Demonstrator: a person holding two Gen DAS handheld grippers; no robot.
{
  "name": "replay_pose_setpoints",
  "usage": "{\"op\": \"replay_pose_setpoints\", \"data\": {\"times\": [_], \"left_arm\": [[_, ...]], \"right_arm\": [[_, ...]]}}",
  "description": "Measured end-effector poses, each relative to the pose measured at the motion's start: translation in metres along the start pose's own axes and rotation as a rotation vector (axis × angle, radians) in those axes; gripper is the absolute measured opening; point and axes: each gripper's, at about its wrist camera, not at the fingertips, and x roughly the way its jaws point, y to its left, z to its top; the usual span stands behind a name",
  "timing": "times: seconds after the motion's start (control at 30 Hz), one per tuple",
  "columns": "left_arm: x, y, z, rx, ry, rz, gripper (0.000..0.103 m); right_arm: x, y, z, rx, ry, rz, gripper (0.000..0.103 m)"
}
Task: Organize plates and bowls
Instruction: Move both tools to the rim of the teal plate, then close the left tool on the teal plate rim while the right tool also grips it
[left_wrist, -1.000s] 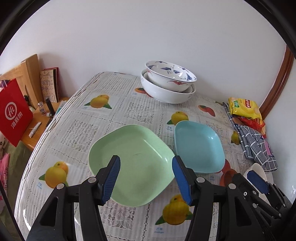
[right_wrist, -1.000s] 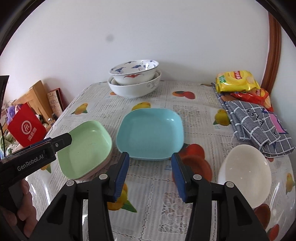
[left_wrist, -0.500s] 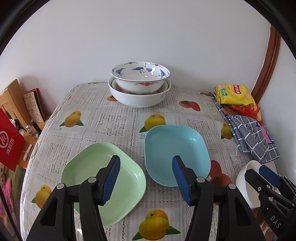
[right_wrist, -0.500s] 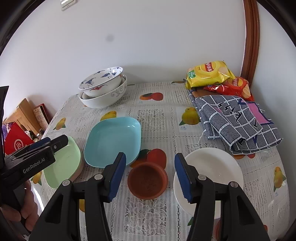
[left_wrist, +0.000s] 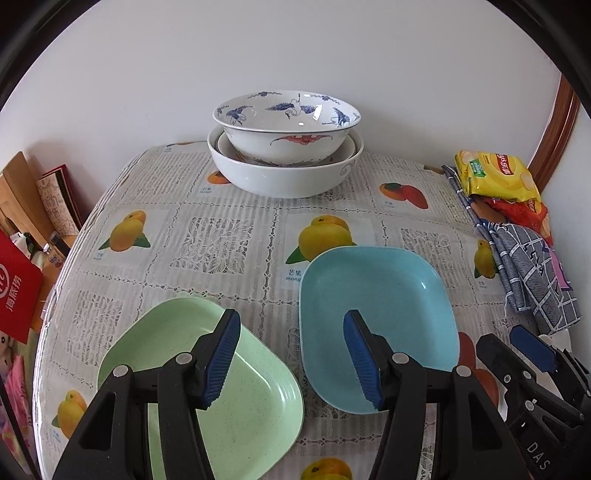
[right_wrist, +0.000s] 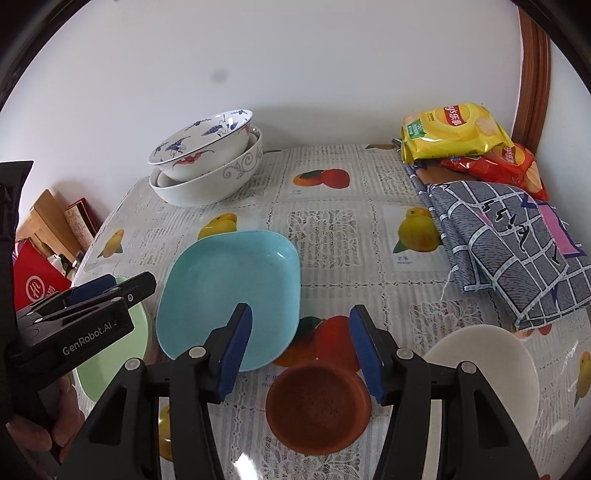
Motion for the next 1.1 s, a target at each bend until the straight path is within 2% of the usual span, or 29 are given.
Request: {"op": "replay_pose_setpoints", "data": {"times": [0.17,0.23,0.33,0.43,0.5,0.57,0.77,0.83,1.0,1.1], "left_arm": [[0.020,-0.006,0.002,0.019,0.031,-0.007,0.053],[0.028,-0.010,0.003,0.028,0.048,-0.007,0.047],[0.039,-0.015,0.004,0.042,0.071,0.009,0.045],[0.047,-0.015,0.004,0.037,0.098,0.016,0.038],[0.052,-0.014,0.004,0.021,0.115,0.001,0.038],[0.057,-0.012,0.005,0.015,0.127,-0.007,0.033],[0.065,-0.012,0.007,0.024,0.146,0.002,0.025],[0.067,-0.013,0.007,0.025,0.153,0.003,0.019],[0.067,-0.016,0.007,0.027,0.139,0.000,0.013],[0.064,-0.014,0.008,0.016,0.126,-0.010,0.011]], "right_arm": [[0.023,0.001,0.005,0.001,0.030,0.006,0.049],[0.032,0.002,0.006,-0.004,0.042,0.002,0.046],[0.040,0.003,0.007,-0.016,0.046,-0.005,0.045],[0.047,0.004,0.009,-0.020,0.055,0.004,0.044],[0.051,0.005,0.009,-0.017,0.056,0.003,0.043],[0.054,0.005,0.010,-0.016,0.060,0.003,0.042],[0.062,0.005,0.009,-0.001,0.073,0.020,0.033],[0.065,0.005,0.008,0.001,0.083,0.019,0.024],[0.075,0.005,0.006,0.012,0.103,0.001,0.008],[0.073,0.004,0.005,0.022,0.084,0.001,0.007]]}}
